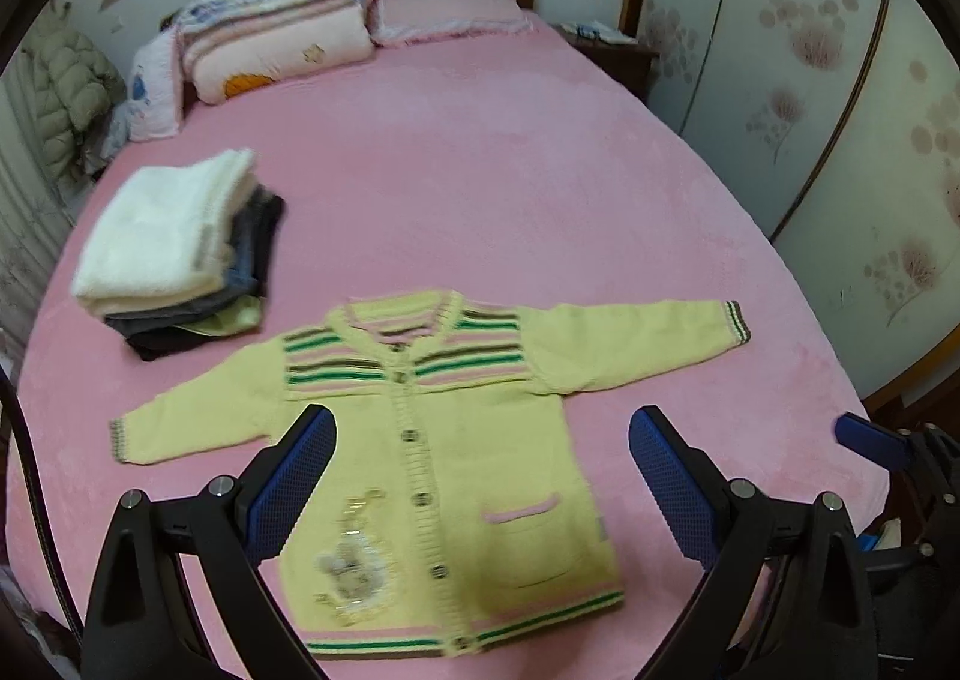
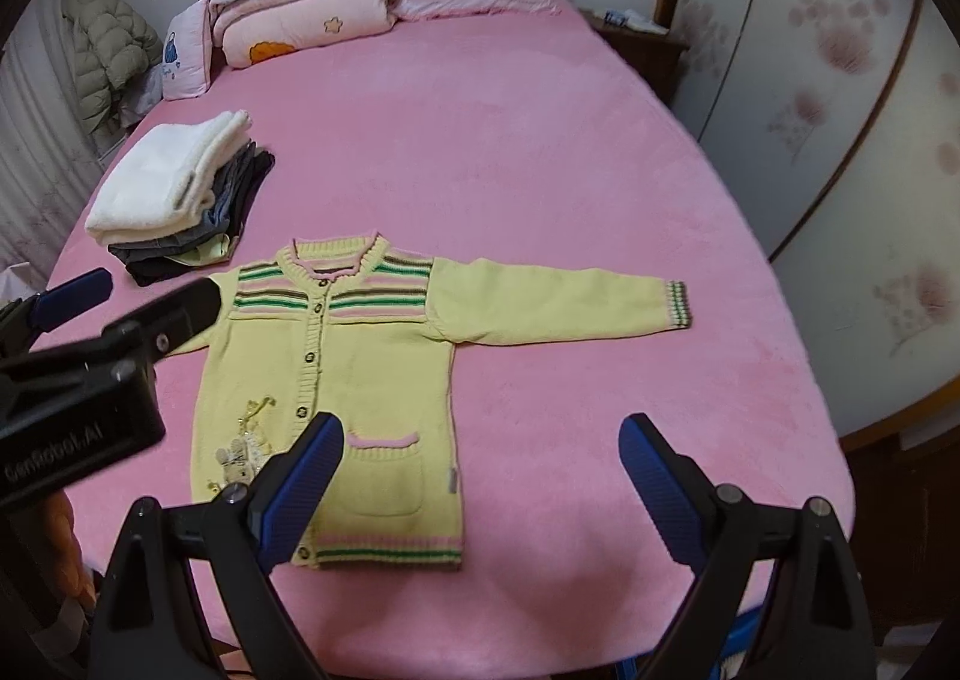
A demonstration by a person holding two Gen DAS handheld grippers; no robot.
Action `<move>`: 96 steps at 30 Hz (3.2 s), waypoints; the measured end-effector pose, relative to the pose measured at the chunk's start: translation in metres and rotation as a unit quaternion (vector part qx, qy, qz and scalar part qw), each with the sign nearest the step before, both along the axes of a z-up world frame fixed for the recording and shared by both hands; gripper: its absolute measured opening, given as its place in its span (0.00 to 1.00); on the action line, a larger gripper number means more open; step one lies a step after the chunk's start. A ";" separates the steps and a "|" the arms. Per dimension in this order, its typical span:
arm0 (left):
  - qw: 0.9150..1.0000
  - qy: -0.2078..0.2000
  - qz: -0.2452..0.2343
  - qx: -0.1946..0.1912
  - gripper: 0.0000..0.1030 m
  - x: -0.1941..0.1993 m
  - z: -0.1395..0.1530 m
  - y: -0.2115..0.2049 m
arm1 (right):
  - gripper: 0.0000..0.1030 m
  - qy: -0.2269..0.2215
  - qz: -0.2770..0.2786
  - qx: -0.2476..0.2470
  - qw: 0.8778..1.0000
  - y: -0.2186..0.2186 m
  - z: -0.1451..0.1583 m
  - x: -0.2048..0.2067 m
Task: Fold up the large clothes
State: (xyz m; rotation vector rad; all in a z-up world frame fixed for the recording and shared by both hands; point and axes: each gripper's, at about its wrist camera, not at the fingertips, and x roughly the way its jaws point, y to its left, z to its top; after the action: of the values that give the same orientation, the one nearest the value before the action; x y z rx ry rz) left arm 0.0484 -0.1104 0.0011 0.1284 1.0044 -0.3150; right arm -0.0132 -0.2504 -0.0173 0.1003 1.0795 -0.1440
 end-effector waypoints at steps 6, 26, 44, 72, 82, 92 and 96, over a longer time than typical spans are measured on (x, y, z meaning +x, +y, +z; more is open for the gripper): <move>0.999 0.033 0.014 -0.010 0.95 0.034 -0.040 -0.059 | 0.83 0.033 0.009 0.055 0.998 -0.064 -0.048 0.031; 0.995 0.089 0.046 0.024 0.91 0.137 -0.183 -0.166 | 0.68 0.089 -0.153 0.157 0.972 -0.293 -0.224 0.120; 0.985 0.083 0.150 0.031 0.91 0.095 -0.148 0.041 | 0.14 -0.016 0.006 0.165 0.986 -0.138 -0.101 0.126; 0.977 0.185 0.083 -0.071 0.62 0.162 -0.244 0.157 | 0.32 0.056 -0.081 0.162 0.982 0.010 -0.177 0.103; 0.980 0.178 0.076 -0.048 0.08 0.170 -0.246 0.119 | 0.32 0.068 0.001 0.066 0.996 0.003 -0.208 0.135; 0.990 0.085 0.111 -0.021 0.08 0.193 -0.227 0.104 | 0.14 0.021 0.007 0.055 0.998 -0.001 -0.206 0.141; 0.986 0.125 0.110 0.022 0.14 0.198 -0.274 0.097 | 0.22 0.045 0.006 0.032 0.998 0.004 -0.222 0.138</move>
State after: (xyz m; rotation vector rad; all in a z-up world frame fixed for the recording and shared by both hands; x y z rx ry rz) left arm 0.2469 -0.0135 -0.2729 0.0166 1.2625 -0.1087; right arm 0.1245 -0.2461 -0.2393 0.1462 1.1749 -0.1051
